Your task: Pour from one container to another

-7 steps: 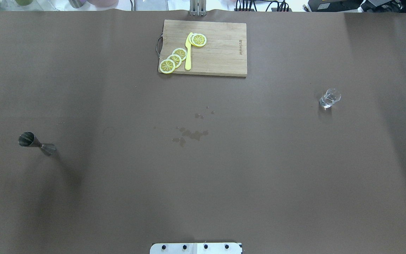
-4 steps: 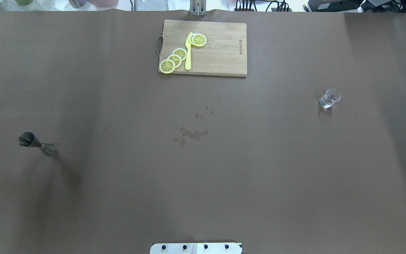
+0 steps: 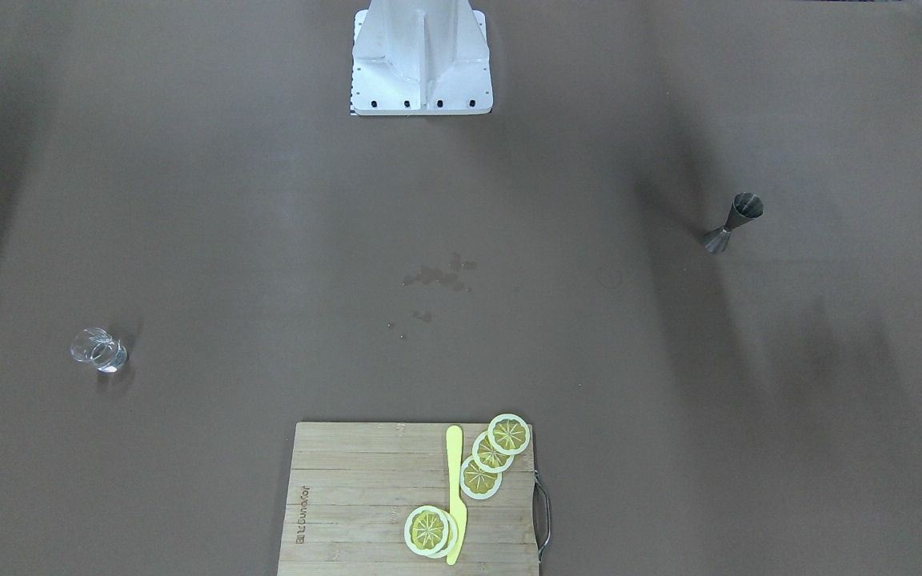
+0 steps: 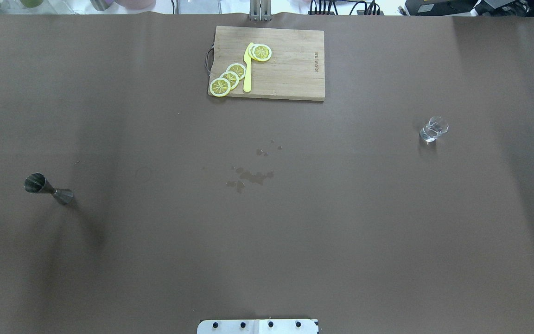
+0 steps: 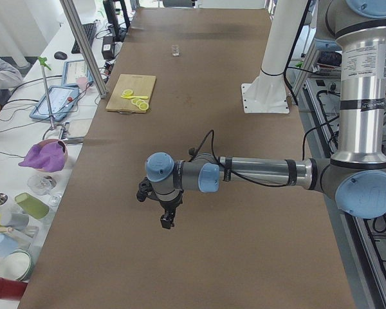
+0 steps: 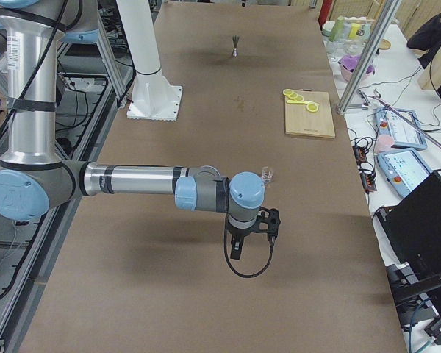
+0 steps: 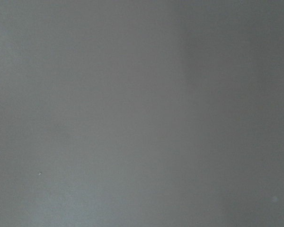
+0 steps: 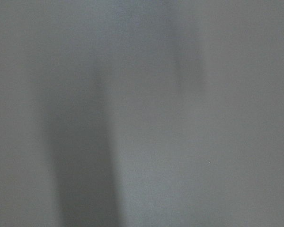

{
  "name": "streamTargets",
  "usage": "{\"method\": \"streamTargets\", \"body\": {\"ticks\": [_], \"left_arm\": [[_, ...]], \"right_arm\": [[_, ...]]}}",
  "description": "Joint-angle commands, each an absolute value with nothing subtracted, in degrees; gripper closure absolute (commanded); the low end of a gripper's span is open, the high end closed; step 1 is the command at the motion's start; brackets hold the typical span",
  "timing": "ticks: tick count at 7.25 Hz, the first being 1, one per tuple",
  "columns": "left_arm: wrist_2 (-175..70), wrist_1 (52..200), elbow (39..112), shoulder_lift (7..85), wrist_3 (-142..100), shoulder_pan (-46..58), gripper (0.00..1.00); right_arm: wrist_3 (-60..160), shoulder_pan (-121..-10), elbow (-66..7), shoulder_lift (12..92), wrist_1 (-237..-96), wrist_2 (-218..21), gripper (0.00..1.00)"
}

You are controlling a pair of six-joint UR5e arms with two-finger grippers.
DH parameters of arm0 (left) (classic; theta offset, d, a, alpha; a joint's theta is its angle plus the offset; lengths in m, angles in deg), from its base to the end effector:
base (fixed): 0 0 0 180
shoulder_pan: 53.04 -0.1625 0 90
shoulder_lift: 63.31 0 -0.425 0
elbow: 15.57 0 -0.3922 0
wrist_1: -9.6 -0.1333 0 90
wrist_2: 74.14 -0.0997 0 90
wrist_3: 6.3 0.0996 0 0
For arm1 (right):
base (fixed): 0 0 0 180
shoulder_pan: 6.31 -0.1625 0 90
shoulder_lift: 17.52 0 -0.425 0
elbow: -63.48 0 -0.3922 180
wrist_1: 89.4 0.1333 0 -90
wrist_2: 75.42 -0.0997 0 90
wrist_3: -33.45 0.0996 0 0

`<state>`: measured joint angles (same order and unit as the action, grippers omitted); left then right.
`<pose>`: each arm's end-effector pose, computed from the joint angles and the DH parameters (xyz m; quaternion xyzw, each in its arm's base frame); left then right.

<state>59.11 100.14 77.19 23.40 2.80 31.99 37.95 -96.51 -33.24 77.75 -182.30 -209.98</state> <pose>-0.0243 -0.4714 0.6630 0.0134 0.3683 0.1139 0.9226 0.0650 -0.4507 0.6492 -0.0259 -0.3784 0.0427 0.9243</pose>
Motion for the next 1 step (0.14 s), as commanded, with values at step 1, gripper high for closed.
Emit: {"method": "streamTargets", "body": {"ticks": [1], "left_arm": [[59.37, 99.87, 74.51, 23.79, 2.84, 36.52, 0.02]], "right_arm": [[37.94, -96.49, -33.2, 77.58, -182.3, -209.98, 0.0]]}}
